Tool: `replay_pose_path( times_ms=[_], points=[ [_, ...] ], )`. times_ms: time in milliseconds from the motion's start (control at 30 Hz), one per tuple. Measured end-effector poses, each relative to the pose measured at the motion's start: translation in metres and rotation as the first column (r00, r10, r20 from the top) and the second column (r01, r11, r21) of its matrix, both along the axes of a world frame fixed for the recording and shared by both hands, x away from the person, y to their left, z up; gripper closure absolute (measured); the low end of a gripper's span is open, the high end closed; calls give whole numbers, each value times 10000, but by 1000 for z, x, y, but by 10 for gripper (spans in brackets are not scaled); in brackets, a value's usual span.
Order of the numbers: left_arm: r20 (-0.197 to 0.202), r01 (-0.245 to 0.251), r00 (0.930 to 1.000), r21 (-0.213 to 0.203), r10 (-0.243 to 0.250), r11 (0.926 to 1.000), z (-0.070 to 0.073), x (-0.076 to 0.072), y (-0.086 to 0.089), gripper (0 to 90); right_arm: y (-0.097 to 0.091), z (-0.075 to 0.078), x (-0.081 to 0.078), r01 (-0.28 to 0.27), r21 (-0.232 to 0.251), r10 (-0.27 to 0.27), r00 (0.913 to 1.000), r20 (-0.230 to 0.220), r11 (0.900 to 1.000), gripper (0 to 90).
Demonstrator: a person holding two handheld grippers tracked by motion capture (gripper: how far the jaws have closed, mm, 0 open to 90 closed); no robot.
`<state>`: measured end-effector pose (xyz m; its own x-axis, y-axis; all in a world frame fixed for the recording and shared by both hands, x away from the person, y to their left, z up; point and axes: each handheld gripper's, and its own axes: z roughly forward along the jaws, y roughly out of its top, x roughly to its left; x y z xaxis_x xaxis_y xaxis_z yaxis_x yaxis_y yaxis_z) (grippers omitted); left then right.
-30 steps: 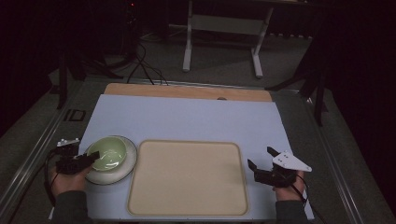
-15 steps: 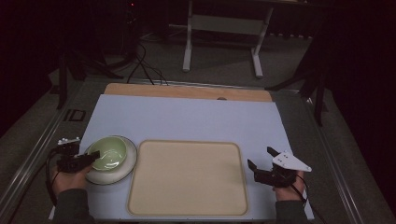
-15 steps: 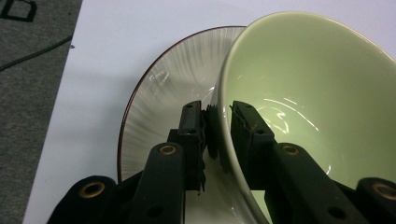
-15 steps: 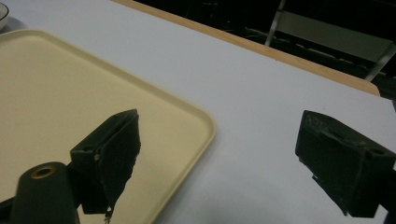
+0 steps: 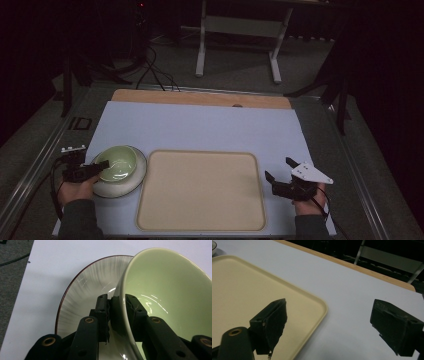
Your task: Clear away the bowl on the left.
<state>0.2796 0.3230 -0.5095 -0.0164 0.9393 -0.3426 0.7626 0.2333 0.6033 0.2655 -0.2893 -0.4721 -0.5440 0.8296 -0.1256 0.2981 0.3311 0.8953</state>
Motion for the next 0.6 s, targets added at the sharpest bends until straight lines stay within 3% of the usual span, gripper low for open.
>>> replay_pose_path(
  times_ms=[233,600],
  points=[
    [63,-70,10000,-252,72,9997,0,1,2,806,0,0,0,-24,-28,24,10000,23,10000,135],
    [101,56,9999,-214,-54,9998,1,0,2,815,0,0,0,-27,-16,27,10000,13,10000,135]
  ],
)
